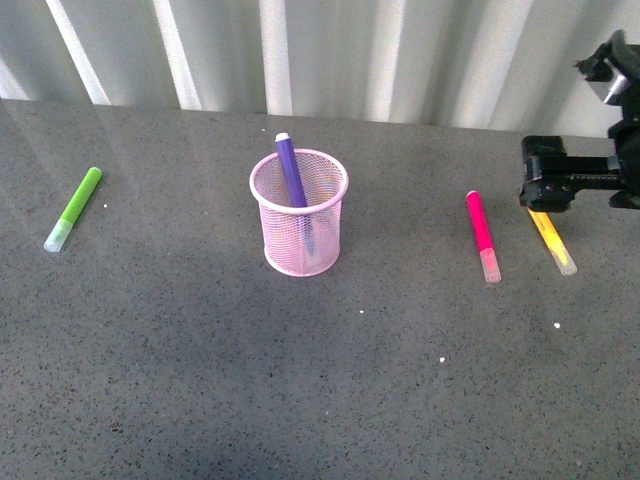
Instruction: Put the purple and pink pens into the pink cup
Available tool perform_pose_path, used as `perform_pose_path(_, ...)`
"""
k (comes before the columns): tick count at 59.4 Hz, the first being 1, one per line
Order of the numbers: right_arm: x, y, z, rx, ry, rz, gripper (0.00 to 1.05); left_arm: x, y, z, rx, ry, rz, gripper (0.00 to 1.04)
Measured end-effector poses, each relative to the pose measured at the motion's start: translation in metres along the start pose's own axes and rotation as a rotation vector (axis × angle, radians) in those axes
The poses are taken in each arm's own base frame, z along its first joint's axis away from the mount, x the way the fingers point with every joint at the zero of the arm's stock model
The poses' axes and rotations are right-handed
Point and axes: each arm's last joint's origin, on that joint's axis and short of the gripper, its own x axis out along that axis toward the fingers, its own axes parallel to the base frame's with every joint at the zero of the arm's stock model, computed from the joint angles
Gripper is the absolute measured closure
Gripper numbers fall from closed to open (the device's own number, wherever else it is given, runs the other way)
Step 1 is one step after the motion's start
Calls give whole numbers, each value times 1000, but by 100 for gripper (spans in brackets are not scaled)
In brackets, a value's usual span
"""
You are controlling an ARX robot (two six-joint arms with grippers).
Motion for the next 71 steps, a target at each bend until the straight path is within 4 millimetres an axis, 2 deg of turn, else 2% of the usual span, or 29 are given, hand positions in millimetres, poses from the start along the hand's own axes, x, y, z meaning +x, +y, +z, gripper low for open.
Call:
perform_pose_path(17, 36, 19, 11, -32, 20, 24, 7, 0, 0, 0, 0, 0, 0, 7)
perform_pose_path(37, 72, 32, 28, -31, 39, 34, 7, 0, 0, 0, 0, 0, 0, 7)
perform_pose_path(61, 96, 40, 32, -4, 52, 53, 7, 0, 0, 0, 0, 0, 0, 7)
perform_pose_path(71, 105, 40, 26, 1, 68, 48, 7, 0, 0, 0, 0, 0, 0, 7)
